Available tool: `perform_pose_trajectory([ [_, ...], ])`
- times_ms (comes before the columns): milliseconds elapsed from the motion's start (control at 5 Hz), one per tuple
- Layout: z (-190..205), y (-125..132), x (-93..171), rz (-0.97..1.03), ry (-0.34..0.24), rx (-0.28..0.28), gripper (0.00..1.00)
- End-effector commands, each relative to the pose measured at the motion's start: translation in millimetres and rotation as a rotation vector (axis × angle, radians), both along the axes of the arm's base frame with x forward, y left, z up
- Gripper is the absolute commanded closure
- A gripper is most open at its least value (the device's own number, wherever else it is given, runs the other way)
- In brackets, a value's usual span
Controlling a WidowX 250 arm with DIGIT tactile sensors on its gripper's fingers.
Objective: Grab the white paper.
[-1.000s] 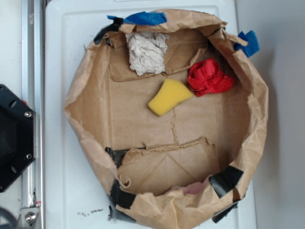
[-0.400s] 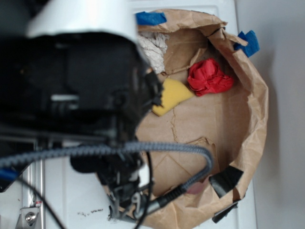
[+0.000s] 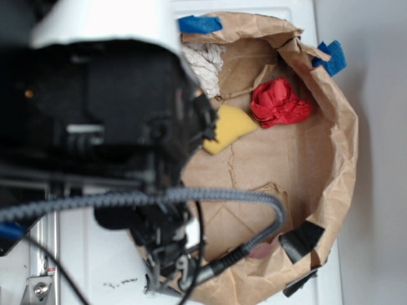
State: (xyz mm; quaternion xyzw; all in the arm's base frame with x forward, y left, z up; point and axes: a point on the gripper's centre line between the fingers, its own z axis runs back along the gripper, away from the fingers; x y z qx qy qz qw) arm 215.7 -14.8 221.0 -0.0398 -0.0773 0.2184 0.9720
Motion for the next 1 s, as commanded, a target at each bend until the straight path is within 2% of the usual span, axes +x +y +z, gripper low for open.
perform_pose_trajectory([
  [0,-53,20,16,0.458,-0.146,0.053,0.0],
  [200,-71,36,13,0.63,-0.129,0.096,0.0],
  [400,-78,50,10,0.725,-0.091,0.084,0.0],
  [600,-83,59,6,0.836,-0.002,0.06,0.0],
  [800,-83,59,6,0.836,-0.002,0.06,0.0],
])
